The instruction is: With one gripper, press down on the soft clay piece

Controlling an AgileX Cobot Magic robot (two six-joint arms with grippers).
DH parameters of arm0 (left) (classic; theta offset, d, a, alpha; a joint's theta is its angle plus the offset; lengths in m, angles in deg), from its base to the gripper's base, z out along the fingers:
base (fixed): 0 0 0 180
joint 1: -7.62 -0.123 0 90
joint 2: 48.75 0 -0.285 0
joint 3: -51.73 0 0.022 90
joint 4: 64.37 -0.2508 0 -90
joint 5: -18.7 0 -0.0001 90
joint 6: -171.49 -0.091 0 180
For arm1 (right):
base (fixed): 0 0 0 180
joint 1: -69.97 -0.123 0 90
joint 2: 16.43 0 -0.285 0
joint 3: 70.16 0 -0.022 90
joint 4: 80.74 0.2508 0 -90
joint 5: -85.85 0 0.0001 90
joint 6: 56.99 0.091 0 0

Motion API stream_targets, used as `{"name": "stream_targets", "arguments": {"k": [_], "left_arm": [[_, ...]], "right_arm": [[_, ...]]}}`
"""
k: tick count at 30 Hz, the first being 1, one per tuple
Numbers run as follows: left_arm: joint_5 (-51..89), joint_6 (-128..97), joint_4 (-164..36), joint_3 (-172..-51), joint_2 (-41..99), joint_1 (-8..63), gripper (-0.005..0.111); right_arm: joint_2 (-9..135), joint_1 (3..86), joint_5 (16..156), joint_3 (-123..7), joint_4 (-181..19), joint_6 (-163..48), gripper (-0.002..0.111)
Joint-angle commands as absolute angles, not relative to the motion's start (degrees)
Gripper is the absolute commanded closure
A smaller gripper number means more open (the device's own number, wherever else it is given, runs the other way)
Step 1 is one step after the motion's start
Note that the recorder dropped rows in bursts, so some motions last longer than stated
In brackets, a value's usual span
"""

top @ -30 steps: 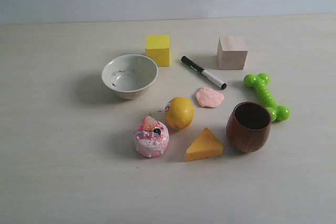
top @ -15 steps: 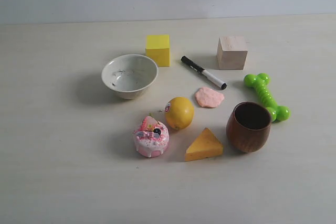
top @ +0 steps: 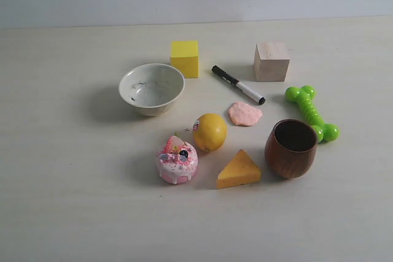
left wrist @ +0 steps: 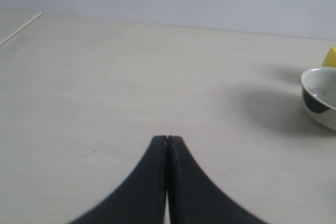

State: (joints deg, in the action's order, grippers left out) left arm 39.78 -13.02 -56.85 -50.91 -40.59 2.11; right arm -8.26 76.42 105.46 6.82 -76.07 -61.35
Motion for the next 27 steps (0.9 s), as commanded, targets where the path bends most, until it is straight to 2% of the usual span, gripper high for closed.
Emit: {"name": "stream_targets", "arguments": {"k": [1, 5, 8, 17, 24, 27], "left_arm": [[39.12, -12.86, -56.51, -51.05, -40.96, 2.4, 0.107], [39.12, -12.86, -56.51, -51.05, -40.96, 2.4, 0.107], [39.12, -12.86, -56.51, -51.05, -40.96, 2.4, 0.107], [39.12, -12.86, -56.51, -51.05, -40.96, 2.4, 0.107], [39.12, -12.86, -56.51, -51.05, -40.96, 2.4, 0.107], [39.12, -12.86, -56.51, -51.05, -40.96, 2.4, 0.107]], "right_arm": [[-8.64, 76.64, 98.26, 7.06, -76.17, -61.45, 0.108], [-8.64, 76.64, 83.08, 7.06, -76.17, -61.45, 0.108], [-8.64, 76.64, 76.85, 7.06, -76.17, -61.45, 0.108], [-8.64, 76.64, 73.99, 7.06, -76.17, -61.45, 0.108], [-8.64, 76.64, 62.31, 7.06, -76.17, -58.84, 0.108], [-8.64, 76.64, 61.9, 5.58, -76.17, -57.77, 0.108]]}}
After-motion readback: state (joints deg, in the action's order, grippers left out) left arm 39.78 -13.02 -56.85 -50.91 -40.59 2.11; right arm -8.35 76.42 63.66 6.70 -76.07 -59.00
